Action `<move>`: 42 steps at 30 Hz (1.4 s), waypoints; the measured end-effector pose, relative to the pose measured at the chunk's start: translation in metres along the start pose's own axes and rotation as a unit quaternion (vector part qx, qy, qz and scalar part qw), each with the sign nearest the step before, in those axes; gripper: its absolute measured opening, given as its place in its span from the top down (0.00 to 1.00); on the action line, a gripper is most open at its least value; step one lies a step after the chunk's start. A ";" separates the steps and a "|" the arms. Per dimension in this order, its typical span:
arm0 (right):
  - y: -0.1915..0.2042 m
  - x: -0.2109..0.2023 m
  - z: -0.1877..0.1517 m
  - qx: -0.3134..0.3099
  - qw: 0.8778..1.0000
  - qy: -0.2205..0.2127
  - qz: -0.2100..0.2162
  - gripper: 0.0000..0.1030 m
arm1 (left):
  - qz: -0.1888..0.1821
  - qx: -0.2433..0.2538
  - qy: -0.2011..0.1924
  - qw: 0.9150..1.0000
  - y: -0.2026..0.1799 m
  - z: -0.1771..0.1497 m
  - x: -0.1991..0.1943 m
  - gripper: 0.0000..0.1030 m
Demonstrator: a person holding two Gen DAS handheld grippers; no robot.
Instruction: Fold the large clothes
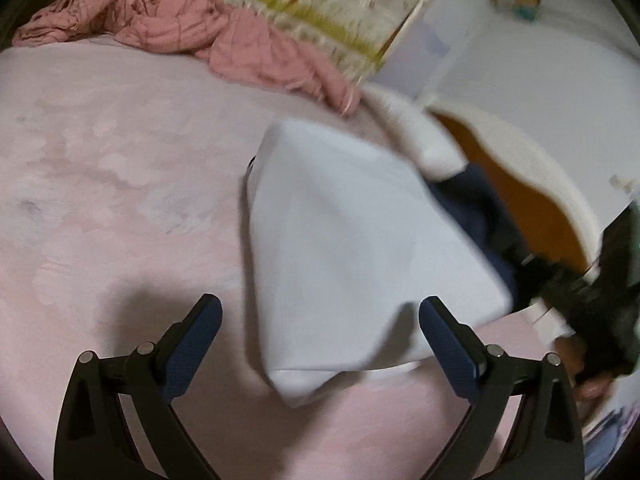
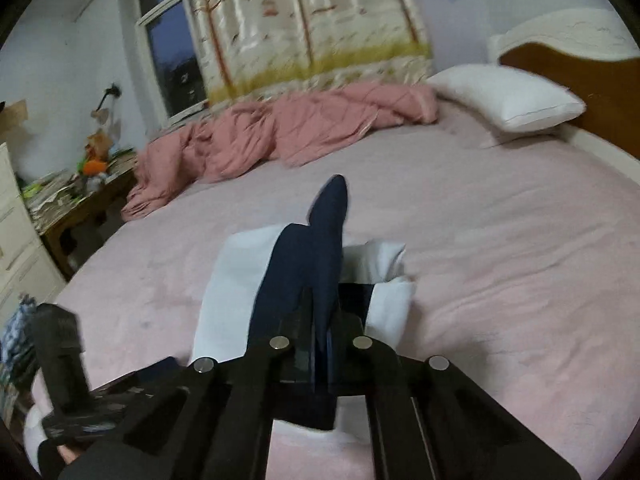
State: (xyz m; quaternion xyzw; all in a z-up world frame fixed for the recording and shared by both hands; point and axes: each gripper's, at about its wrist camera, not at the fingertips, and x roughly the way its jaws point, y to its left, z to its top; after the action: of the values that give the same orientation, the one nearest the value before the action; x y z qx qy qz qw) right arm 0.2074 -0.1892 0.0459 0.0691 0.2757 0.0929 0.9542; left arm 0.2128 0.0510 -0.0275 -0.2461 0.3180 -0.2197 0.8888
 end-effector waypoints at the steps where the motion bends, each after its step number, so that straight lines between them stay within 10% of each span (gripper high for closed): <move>1: -0.004 -0.002 -0.003 -0.006 1.000 -0.006 -0.019 0.97 | -0.011 -0.003 -0.011 1.000 -0.004 0.001 -0.005 0.05; 5: -0.056 0.039 -0.029 0.069 0.994 0.084 -0.020 0.97 | 0.009 0.006 -0.005 1.000 -0.014 0.009 0.000 0.05; 10: -0.075 0.038 -0.044 0.096 0.992 0.081 -0.004 0.96 | 0.019 -0.017 0.028 0.999 -0.003 0.001 0.026 0.05; 17: -0.083 0.034 -0.040 0.088 0.994 0.072 -0.006 0.54 | 0.022 -0.002 0.020 1.000 -0.012 -0.007 0.025 0.05; 21: -0.086 0.026 -0.035 0.079 0.995 0.064 -0.012 0.42 | 0.039 0.041 -0.008 0.998 -0.028 -0.005 0.011 0.05; 25: -0.091 0.018 -0.031 0.106 0.991 0.038 0.069 0.28 | 0.042 0.068 -0.035 0.996 -0.039 0.010 -0.002 0.02; 29: -0.083 0.035 -0.032 0.098 0.989 0.058 0.092 0.23 | 0.043 0.028 -0.013 0.999 -0.026 0.031 0.009 0.00; 34: -0.104 0.071 -0.047 0.175 0.966 0.111 0.151 0.18 | 0.000 -0.074 0.052 0.996 0.012 0.038 0.037 0.00; 38: -0.129 0.109 -0.059 0.262 0.920 0.171 0.236 0.19 | -0.038 -0.131 0.103 0.985 0.036 0.026 0.061 0.00; 42: -0.122 0.126 -0.053 0.249 0.918 0.182 0.248 0.21 | -0.076 -0.159 0.111 0.978 0.051 0.015 0.071 0.00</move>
State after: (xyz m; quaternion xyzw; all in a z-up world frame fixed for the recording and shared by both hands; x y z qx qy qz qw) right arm 0.3001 -0.2765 -0.0856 0.3526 0.4327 0.2657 0.7860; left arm 0.2845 0.0569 -0.0795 -0.3822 0.4262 -0.2592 0.7779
